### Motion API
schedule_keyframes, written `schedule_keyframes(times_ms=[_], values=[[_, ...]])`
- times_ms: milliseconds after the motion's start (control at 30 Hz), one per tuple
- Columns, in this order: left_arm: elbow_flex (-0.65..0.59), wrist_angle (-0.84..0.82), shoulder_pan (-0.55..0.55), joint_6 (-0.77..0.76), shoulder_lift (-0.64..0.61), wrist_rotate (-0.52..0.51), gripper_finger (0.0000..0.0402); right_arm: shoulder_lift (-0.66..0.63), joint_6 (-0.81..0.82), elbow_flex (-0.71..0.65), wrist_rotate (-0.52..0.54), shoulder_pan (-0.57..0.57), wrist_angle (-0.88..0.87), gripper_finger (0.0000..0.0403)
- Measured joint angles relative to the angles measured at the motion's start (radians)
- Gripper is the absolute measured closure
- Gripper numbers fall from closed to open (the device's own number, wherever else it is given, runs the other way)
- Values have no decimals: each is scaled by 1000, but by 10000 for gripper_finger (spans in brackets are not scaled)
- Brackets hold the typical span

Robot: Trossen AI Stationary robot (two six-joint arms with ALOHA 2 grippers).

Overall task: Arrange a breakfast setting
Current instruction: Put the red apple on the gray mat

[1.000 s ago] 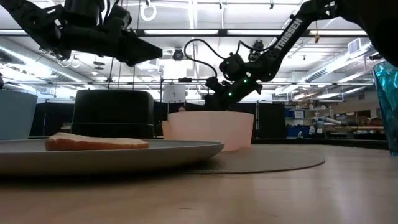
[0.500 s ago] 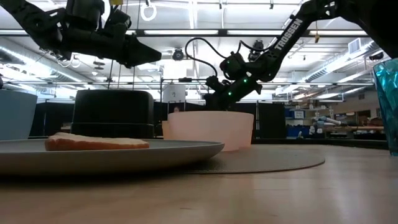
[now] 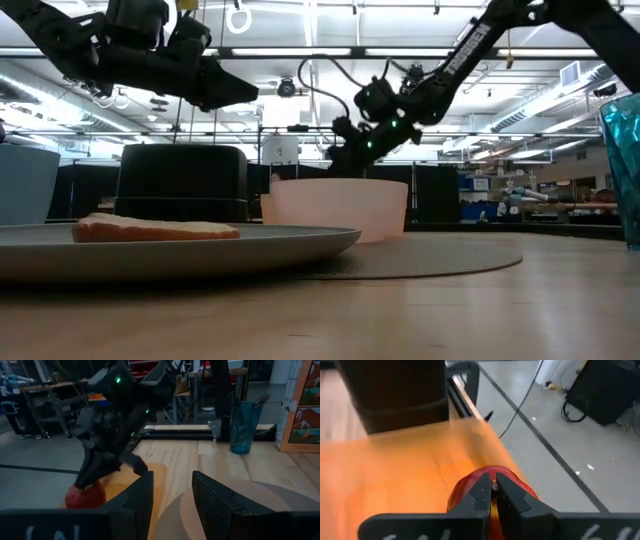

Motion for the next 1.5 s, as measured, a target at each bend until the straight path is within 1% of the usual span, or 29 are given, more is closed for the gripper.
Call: schedule_keyframes(times_ms=[200, 300, 500, 600, 733, 900, 1200, 1300, 1500], values=[[0, -55, 0, 5, -69, 0, 260, -128, 18, 0, 5, 59, -38, 385], [0, -85, 0, 4, -124, 0, 260, -179, 19, 0, 32, 120, -65, 385], [1, -165, 0, -6, -260, 0, 260, -195, 60, 22, 95, 281, -103, 385], [1, -190, -1, -19, -316, 1, 260, -192, 87, 34, 103, 339, -104, 385], [1, -185, -16, -26, -365, 28, 260, -165, 111, 34, 107, 391, -75, 385], [2, -185, -63, -27, -381, 40, 260, -81, 129, 36, 115, 426, 15, 385], [2, -188, -115, -26, -380, 39, 260, 58, 143, 35, 109, 443, 111, 385], [2, -188, -119, -26, -380, 39, 260, 88, 144, 35, 106, 443, 146, 385], [2, -188, -119, -26, -380, 39, 260, 121, 157, 35, 106, 443, 147, 380]])
